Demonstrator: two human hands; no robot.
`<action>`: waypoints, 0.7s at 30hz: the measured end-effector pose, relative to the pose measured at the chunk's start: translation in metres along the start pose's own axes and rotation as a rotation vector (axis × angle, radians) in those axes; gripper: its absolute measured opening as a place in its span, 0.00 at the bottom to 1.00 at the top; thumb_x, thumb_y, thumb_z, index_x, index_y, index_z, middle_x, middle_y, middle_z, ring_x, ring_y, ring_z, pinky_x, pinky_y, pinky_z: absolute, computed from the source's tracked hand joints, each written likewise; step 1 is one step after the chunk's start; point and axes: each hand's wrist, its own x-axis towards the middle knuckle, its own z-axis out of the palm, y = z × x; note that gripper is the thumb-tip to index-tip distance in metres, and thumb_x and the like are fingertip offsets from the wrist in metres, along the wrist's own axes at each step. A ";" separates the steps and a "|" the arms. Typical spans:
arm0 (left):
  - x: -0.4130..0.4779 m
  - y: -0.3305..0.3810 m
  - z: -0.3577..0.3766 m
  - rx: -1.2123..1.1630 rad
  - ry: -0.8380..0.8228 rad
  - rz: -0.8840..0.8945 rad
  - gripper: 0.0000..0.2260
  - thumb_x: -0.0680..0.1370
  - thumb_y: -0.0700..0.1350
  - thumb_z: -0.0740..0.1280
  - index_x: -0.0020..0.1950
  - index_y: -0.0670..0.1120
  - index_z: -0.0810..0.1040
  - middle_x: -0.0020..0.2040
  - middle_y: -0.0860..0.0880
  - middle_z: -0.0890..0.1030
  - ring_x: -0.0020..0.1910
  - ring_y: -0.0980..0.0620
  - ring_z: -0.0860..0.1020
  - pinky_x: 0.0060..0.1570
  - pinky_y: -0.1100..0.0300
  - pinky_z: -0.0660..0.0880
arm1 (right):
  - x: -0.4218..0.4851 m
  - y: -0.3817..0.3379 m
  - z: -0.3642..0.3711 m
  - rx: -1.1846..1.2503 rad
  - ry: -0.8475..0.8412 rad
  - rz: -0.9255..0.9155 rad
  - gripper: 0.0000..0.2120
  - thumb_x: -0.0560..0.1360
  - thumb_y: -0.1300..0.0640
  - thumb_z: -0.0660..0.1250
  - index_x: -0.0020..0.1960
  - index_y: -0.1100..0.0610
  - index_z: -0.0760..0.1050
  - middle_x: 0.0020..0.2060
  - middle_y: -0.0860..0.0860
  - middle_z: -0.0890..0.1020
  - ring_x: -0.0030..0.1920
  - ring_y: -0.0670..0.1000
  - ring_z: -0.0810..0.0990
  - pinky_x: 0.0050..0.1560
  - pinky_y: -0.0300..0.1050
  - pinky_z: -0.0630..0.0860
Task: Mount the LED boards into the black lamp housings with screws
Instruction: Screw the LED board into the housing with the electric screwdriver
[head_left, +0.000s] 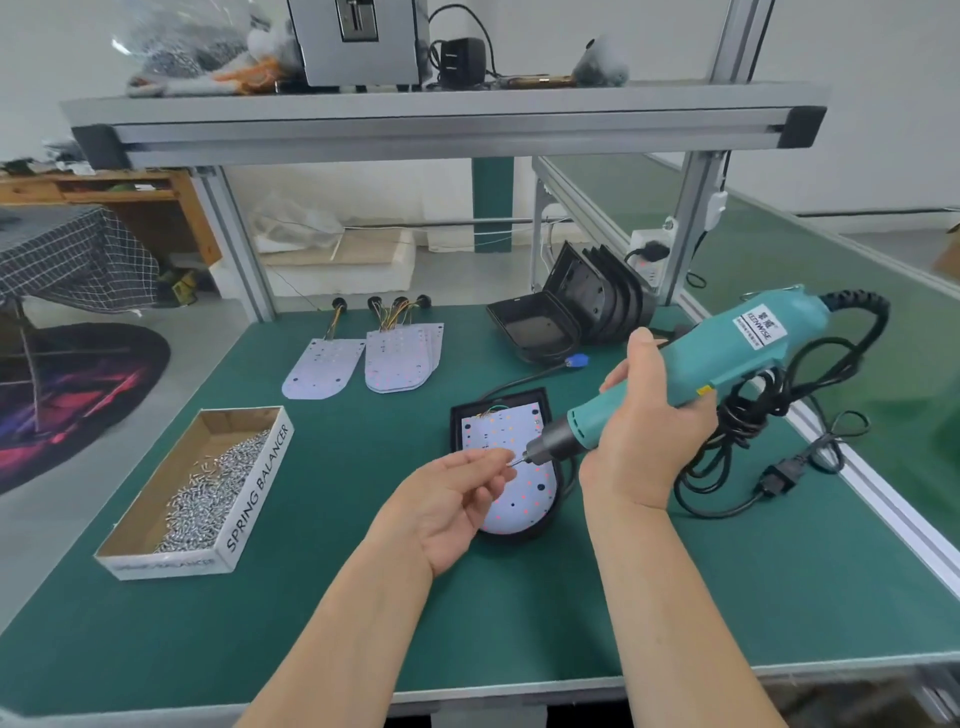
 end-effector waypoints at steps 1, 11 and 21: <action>-0.001 0.000 0.001 -0.066 -0.008 -0.001 0.06 0.77 0.31 0.67 0.43 0.33 0.83 0.38 0.41 0.84 0.31 0.53 0.83 0.28 0.69 0.77 | -0.001 0.000 0.000 0.003 0.001 0.002 0.09 0.73 0.59 0.72 0.40 0.55 0.71 0.24 0.46 0.75 0.26 0.47 0.73 0.30 0.37 0.72; -0.005 -0.003 -0.003 -0.197 -0.042 -0.069 0.06 0.76 0.29 0.67 0.44 0.29 0.84 0.45 0.38 0.85 0.41 0.48 0.86 0.34 0.66 0.81 | -0.001 -0.008 -0.001 -0.016 -0.008 -0.038 0.08 0.73 0.58 0.72 0.40 0.53 0.73 0.25 0.46 0.76 0.27 0.48 0.73 0.32 0.38 0.73; -0.006 -0.006 -0.003 -0.341 -0.072 -0.158 0.09 0.60 0.33 0.77 0.38 0.32 0.84 0.38 0.41 0.79 0.29 0.53 0.80 0.25 0.68 0.77 | -0.003 -0.011 -0.001 0.025 -0.013 -0.025 0.08 0.73 0.59 0.71 0.40 0.53 0.74 0.25 0.47 0.75 0.28 0.48 0.73 0.32 0.37 0.73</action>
